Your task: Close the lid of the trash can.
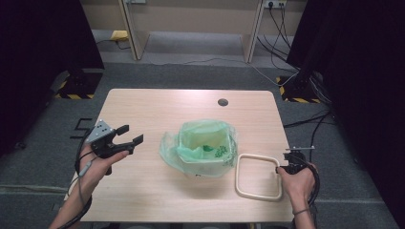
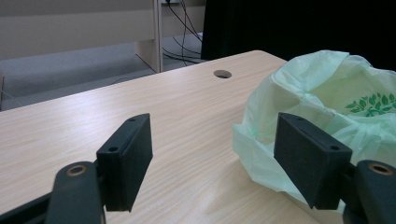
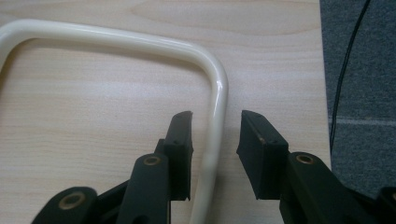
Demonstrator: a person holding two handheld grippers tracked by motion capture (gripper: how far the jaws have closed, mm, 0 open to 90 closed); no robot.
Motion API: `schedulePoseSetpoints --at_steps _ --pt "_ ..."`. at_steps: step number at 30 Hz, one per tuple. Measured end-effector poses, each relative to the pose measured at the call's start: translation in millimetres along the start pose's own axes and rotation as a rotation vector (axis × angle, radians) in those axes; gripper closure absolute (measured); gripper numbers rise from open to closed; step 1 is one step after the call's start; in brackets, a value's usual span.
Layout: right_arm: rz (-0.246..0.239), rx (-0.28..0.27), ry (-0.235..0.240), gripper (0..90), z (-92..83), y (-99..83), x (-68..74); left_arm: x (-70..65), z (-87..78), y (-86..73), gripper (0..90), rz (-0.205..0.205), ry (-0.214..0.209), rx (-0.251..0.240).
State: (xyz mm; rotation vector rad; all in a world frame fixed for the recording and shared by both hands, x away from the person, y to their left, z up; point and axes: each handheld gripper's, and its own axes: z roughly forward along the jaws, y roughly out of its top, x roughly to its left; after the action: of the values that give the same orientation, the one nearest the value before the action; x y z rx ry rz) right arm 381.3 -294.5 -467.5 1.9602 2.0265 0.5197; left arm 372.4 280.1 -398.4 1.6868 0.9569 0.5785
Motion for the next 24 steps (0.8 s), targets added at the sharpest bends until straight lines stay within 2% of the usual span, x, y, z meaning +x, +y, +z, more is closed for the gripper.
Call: schedulePoseSetpoints --at_steps 12,24 --pt "0.004 0.028 -0.024 71.7 9.8 -0.3 2.9 -2.6 0.8 -0.7 27.1 0.004 -0.006 0.001" --pt "0.019 0.061 -0.06 77.4 11.6 2.8 6.6 -3.8 2.3 -1.2 27.2 0.007 -0.013 0.008"
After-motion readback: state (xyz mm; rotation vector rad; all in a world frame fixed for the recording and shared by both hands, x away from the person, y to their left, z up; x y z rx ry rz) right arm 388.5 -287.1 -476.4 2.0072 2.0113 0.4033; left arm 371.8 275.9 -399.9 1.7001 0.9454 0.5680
